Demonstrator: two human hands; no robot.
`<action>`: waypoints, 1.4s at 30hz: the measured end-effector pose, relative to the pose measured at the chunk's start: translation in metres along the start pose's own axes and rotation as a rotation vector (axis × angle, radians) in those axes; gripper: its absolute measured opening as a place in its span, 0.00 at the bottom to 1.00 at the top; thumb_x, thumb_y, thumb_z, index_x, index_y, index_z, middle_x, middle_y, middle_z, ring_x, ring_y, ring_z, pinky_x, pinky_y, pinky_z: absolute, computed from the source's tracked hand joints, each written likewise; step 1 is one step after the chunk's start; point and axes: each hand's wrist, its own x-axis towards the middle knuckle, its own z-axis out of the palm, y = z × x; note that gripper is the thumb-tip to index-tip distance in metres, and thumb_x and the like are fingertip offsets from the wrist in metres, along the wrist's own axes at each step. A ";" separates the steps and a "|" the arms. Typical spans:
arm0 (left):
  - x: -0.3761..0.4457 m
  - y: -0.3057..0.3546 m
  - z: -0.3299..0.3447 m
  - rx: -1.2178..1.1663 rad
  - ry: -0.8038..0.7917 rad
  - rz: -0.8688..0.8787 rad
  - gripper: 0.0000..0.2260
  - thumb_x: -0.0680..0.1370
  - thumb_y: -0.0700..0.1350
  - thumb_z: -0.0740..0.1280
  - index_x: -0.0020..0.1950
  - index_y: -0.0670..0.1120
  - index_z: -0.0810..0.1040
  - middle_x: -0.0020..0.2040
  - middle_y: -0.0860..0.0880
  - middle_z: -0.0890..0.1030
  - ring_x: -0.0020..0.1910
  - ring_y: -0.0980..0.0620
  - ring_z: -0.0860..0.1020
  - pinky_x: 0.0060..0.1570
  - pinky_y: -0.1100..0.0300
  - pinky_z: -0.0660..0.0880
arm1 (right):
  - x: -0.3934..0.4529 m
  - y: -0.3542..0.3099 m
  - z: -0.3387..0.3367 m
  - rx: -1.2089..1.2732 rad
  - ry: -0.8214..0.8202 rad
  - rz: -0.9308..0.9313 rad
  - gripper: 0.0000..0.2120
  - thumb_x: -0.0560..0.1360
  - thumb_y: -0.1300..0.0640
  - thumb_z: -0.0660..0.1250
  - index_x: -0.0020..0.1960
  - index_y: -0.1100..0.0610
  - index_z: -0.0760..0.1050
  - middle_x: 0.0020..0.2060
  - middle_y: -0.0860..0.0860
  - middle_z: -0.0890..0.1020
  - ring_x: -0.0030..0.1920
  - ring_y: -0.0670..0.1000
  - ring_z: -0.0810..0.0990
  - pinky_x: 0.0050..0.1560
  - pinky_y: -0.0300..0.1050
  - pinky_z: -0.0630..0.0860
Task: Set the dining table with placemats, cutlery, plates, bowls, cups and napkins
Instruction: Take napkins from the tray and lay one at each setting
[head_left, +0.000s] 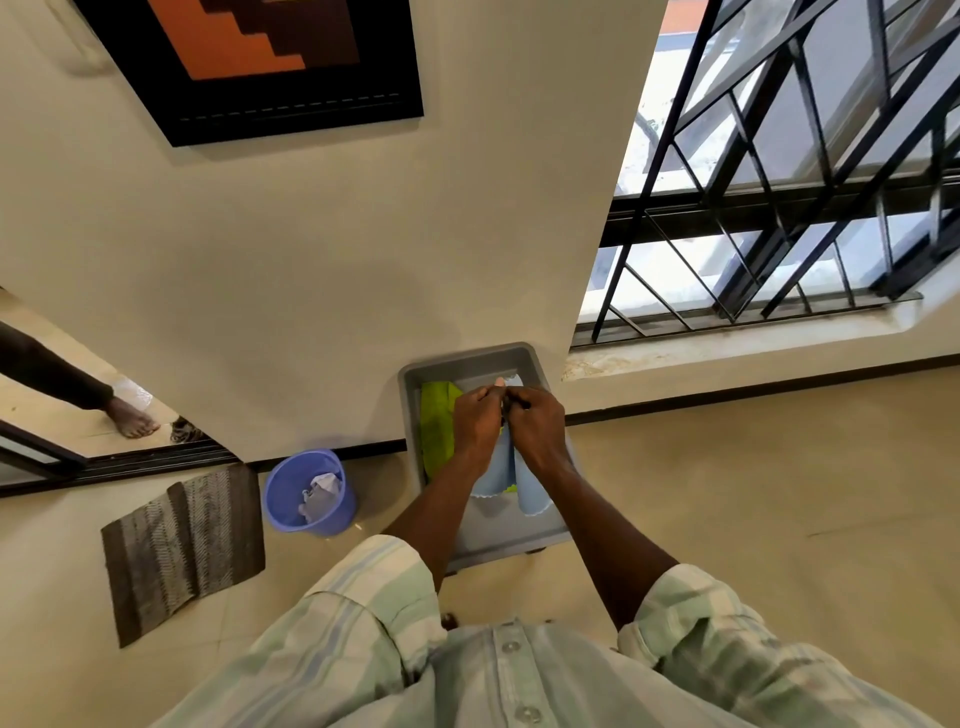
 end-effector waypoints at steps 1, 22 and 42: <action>0.000 0.000 -0.001 0.009 -0.021 0.009 0.13 0.77 0.49 0.68 0.32 0.51 0.82 0.35 0.45 0.82 0.38 0.47 0.81 0.41 0.50 0.79 | 0.000 0.001 0.000 0.025 -0.013 0.026 0.12 0.76 0.65 0.61 0.48 0.59 0.84 0.43 0.53 0.83 0.43 0.50 0.81 0.43 0.42 0.78; 0.016 0.041 -0.029 0.157 -0.034 0.259 0.09 0.80 0.41 0.61 0.42 0.50 0.77 0.41 0.51 0.78 0.42 0.53 0.74 0.47 0.55 0.71 | 0.055 -0.025 -0.054 -0.507 -0.435 0.063 0.10 0.70 0.57 0.74 0.50 0.55 0.80 0.51 0.55 0.80 0.56 0.57 0.76 0.55 0.48 0.70; 0.023 0.053 -0.046 0.242 0.114 0.489 0.10 0.82 0.40 0.61 0.55 0.38 0.79 0.53 0.41 0.81 0.52 0.46 0.78 0.52 0.59 0.71 | 0.059 -0.040 -0.048 0.176 -0.328 0.514 0.06 0.73 0.65 0.70 0.49 0.66 0.79 0.40 0.58 0.78 0.38 0.52 0.76 0.38 0.42 0.76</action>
